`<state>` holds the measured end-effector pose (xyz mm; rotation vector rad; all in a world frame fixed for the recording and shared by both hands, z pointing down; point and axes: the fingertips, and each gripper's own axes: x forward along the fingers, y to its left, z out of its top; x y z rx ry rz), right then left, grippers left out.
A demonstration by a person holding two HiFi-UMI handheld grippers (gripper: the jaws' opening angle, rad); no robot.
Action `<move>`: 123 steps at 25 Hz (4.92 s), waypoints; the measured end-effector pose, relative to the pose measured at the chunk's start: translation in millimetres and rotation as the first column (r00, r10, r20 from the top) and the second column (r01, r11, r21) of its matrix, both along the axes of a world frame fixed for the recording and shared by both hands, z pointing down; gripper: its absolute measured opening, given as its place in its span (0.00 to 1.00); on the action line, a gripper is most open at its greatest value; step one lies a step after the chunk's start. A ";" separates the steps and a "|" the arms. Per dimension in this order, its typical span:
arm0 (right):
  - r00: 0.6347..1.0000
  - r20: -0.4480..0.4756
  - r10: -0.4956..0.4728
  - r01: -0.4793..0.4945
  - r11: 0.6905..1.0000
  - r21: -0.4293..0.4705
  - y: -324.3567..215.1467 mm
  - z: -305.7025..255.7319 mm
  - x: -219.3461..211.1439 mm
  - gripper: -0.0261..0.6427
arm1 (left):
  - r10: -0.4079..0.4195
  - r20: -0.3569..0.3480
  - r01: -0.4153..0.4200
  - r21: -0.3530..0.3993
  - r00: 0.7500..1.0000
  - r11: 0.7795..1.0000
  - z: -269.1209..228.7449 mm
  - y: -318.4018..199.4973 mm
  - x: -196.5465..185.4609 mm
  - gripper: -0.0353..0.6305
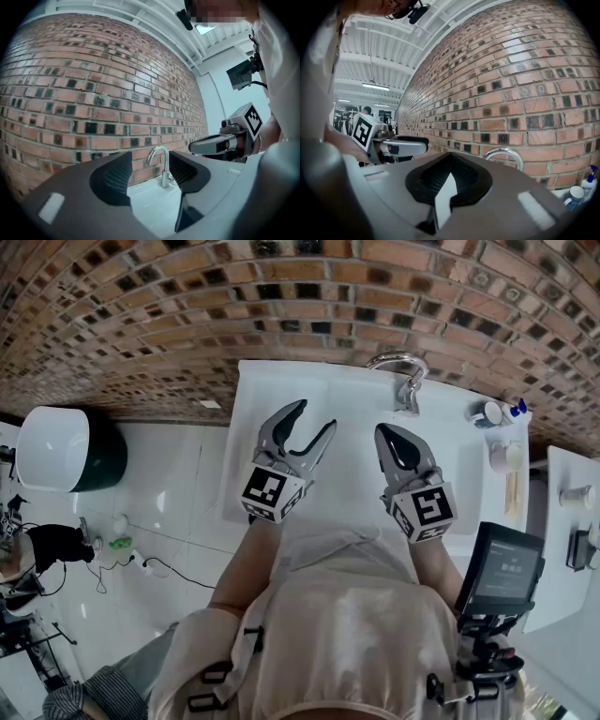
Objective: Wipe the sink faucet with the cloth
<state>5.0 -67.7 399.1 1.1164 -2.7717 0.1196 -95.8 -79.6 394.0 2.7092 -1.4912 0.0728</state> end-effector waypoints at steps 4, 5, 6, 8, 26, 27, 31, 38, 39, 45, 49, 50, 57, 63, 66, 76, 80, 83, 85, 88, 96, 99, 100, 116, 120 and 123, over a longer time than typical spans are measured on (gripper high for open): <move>1.000 -0.009 -0.009 0.008 1.000 -0.017 -2.4 11.3 -9.1 0.03 | -0.068 0.023 0.069 -0.052 0.997 0.996 25.0 -2.4 -32.3 0.44; 1.000 -0.010 -0.014 0.013 1.000 -0.027 -2.2 15.6 -11.8 0.03 | -0.088 0.034 0.090 -0.074 0.996 0.993 34.5 -1.6 -41.0 0.45; 1.000 -0.011 -0.020 0.019 0.999 -0.040 -1.4 20.6 -14.7 0.03 | -0.108 0.046 0.112 -0.101 0.993 0.989 45.6 0.1 -49.7 0.46; 0.999 -0.017 -0.034 0.032 0.997 -0.072 1.0 31.6 -20.3 0.03 | -0.147 0.078 0.158 -0.167 0.986 0.973 72.9 5.8 -66.7 0.49; 0.995 -0.067 -0.075 0.055 0.962 -0.267 -8.3 123.6 -41.0 0.03 | -0.274 0.224 0.353 -0.590 0.935 0.726 276.2 31.1 -151.7 0.49; 0.994 -0.068 -0.080 0.059 0.962 -0.268 -9.6 125.3 -43.2 0.03 | -0.264 0.234 0.353 -0.601 0.936 0.717 282.2 31.3 -151.8 0.47; 0.993 -0.070 -0.096 0.073 0.957 -0.281 -11.5 129.1 -49.6 0.03 | -0.248 0.332 0.404 -0.583 0.910 0.705 290.5 32.4 -159.5 0.28; 0.992 -0.074 -0.100 0.078 0.963 -0.257 -17.6 120.8 -49.0 0.03 | -0.279 0.334 0.430 -0.585 0.900 0.688 290.5 34.4 -167.7 0.20; 0.992 -0.073 -0.099 0.078 0.966 -0.248 -18.7 116.9 -46.9 0.03 | -0.300 0.305 0.426 -0.587 0.904 0.688 285.4 32.8 -166.8 0.19; 0.996 -0.061 -0.065 0.053 0.982 -0.181 -26.3 85.4 -18.2 0.03 | -0.331 0.156 0.364 -0.487 0.931 0.794 210.8 -3.1 -118.9 0.19; 0.999 -0.044 -0.027 0.021 0.992 -0.123 -33.0 58.6 8.0 0.03 | -0.259 0.055 0.260 -0.379 0.964 0.888 143.0 -39.5 -58.8 0.19; 0.999 -0.040 -0.017 0.013 0.994 -0.112 -34.3 52.1 14.9 0.03 | -0.240 0.042 0.238 -0.356 0.970 0.903 129.3 -47.5 -44.9 0.19; 0.999 -0.019 0.047 -0.048 0.998 -0.045 -43.4 18.8 61.5 0.03 | -0.179 0.028 0.180 -0.251 0.983 0.951 73.5 -97.5 21.2 0.19; 0.994 -0.022 0.106 -0.106 0.994 -0.027 -51.6 12.4 101.5 0.03 | -0.204 0.070 0.216 -0.266 0.976 0.939 83.3 -143.2 39.7 0.19; 0.992 -0.023 0.126 -0.127 0.991 -0.034 -54.1 14.5 117.2 0.03 | -0.198 0.066 0.209 -0.288 0.978 0.935 90.2 -156.2 50.7 0.19; 0.990 -0.012 0.140 -0.141 0.989 -0.040 -54.6 16.7 136.3 0.03 | -0.149 -0.013 0.143 -0.207 0.989 0.968 46.7 -160.3 92.4 0.19; 0.989 -0.007 0.146 -0.146 0.989 -0.035 -52.9 14.5 143.3 0.03 | -0.034 0.033 0.038 -0.131 0.999 0.991 19.5 -160.2 136.2 0.19; 0.987 -0.006 0.159 -0.159 0.987 -0.037 -50.5 15.4 152.8 0.03 | 0.044 0.056 -0.037 -0.119 0.997 0.992 16.4 -158.8 171.0 0.19; 0.985 -0.007 0.175 -0.175 0.984 -0.043 -49.1 17.7 162.5 0.03 | 0.085 0.071 -0.075 -0.133 0.994 0.988 23.9 -157.3 189.3 0.19; 0.980 -0.011 0.201 -0.201 0.978 -0.059 -49.5 24.5 179.2 0.03 | 0.152 0.101 -0.131 -0.194 0.983 0.972 51.6 -155.7 213.9 0.19; 0.974 -0.011 0.226 -0.226 0.971 -0.080 -57.8 40.7 203.9 0.03 | 0.234 0.247 -0.134 -0.362 0.940 0.922 135.7 -161.5 230.7 0.19; 0.974 -0.011 0.226 -0.227 0.970 -0.086 -59.7 45.9 206.6 0.03 | 0.276 0.236 -0.160 -0.415 0.932 0.896 150.1 -156.5 233.7 0.19; 0.974 -0.011 0.226 -0.226 0.970 -0.089 -60.3 47.2 207.0 0.03 | 0.273 0.227 -0.164 -0.406 0.935 0.899 146.2 -154.2 233.8 0.19; 0.998 -0.017 0.054 -0.055 0.996 -0.063 -52.2 40.2 137.0 0.03 | -0.312 -0.055 0.293 -0.226 0.948 0.929 66.8 -149.1 55.6 0.19; 0.998 -0.027 0.064 -0.066 0.995 -0.071 -53.1 43.7 141.7 0.03 | -0.305 -0.068 0.271 -0.309 0.950 0.912 98.4 -151.3 58.6 0.19; 0.996 -0.027 0.086 -0.088 0.993 -0.075 -54.1 44.6 149.0 0.03 | -0.285 -0.075 0.252 -0.288 0.956 0.924 88.0 -156.5 68.5 0.19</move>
